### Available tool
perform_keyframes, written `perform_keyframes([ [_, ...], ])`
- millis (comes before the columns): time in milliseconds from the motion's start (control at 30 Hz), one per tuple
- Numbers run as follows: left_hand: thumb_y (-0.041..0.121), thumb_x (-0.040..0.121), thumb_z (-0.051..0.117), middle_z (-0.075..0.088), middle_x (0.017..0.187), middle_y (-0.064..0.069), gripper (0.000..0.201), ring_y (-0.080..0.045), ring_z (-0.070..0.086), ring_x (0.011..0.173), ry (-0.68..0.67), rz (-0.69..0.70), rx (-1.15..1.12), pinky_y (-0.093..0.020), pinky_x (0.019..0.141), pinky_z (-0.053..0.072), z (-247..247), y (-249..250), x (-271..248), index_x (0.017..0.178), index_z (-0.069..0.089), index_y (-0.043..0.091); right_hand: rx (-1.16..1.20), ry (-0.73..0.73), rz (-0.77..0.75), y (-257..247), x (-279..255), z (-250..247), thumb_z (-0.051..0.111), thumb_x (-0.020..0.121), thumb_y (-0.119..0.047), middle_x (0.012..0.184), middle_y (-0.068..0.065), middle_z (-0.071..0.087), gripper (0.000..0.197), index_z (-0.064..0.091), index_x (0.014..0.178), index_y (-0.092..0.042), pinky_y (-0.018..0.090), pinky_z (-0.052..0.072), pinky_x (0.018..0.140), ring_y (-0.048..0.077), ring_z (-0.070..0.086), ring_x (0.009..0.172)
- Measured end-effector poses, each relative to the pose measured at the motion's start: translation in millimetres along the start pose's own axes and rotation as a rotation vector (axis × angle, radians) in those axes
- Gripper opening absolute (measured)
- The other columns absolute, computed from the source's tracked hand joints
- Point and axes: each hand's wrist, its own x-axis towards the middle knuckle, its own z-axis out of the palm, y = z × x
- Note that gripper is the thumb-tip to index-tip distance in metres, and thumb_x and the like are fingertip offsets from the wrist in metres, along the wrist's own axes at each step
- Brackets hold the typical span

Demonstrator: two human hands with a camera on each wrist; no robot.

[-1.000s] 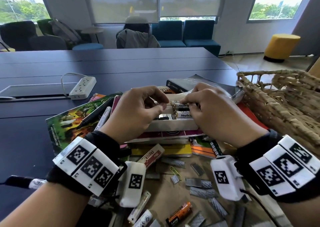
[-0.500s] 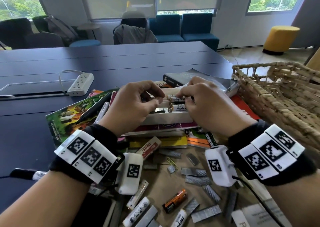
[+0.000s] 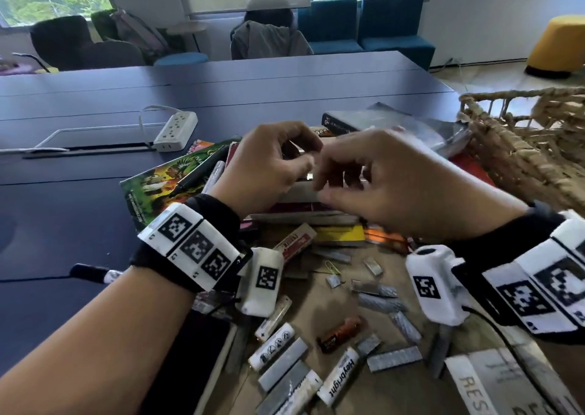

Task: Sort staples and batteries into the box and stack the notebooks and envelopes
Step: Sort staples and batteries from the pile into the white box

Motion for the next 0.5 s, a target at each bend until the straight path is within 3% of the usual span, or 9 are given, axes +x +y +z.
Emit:
perform_keyframes([
  [67, 0.018, 0.089, 0.074, 0.072, 0.073, 0.009, 0.007, -0.012, 0.062, 0.062, -0.002, 0.005, 0.015, -0.03, 0.063, 0.049, -0.2, 1.6, -0.3, 0.092, 0.075, 0.023, 0.025, -0.351, -0.001, -15.3, -2.4, 2.6, 0.079, 0.086, -0.032, 0.077, -0.014, 0.066, 0.006, 0.074, 0.088, -0.031, 0.015, 0.045, 0.068, 0.003, 0.062, 0.078],
  [133, 0.018, 0.09, 0.073, 0.071, 0.073, 0.014, 0.007, -0.021, 0.064, 0.065, -0.003, 0.008, 0.032, -0.035, 0.064, 0.051, 0.0, 1.9, 0.3, 0.093, 0.075, 0.024, -0.005, -0.653, 0.046, -23.7, -5.2, 8.5, 0.08, 0.083, -0.042, 0.079, -0.015, 0.065, 0.016, 0.072, 0.094, -0.034, 0.017, 0.047, 0.065, 0.0, 0.061, 0.076],
  [200, 0.019, 0.091, 0.073, 0.07, 0.072, 0.016, 0.006, -0.022, 0.065, 0.065, -0.003, 0.002, 0.028, -0.035, 0.063, 0.051, 0.3, 1.0, 0.6, 0.093, 0.075, 0.025, -0.077, -0.836, 0.086, -28.9, -8.2, 14.6, 0.081, 0.081, -0.046, 0.082, -0.015, 0.064, 0.022, 0.069, 0.096, -0.036, 0.018, 0.046, 0.059, -0.004, 0.059, 0.076],
  [333, 0.017, 0.093, 0.073, 0.068, 0.069, 0.021, 0.006, -0.006, 0.06, 0.062, -0.012, 0.001, 0.006, -0.022, 0.062, 0.047, -0.9, 1.6, 0.9, 0.094, 0.075, 0.022, -0.153, -0.906, 0.119, -35.5, -10.5, 25.4, 0.086, 0.077, -0.035, 0.08, -0.016, 0.061, 0.024, 0.069, 0.093, -0.032, 0.016, 0.041, 0.058, -0.008, 0.056, 0.074],
  [500, 0.018, 0.093, 0.072, 0.07, 0.072, 0.018, 0.005, -0.005, 0.061, 0.063, -0.015, -0.005, 0.006, -0.017, 0.062, 0.048, -1.1, 3.2, 0.2, 0.095, 0.075, 0.021, -0.235, -0.925, 0.106, -37.6, -10.7, 36.7, 0.082, 0.077, -0.024, 0.079, -0.013, 0.061, 0.018, 0.067, 0.086, -0.027, 0.017, 0.038, 0.056, 0.0, 0.054, 0.069],
])
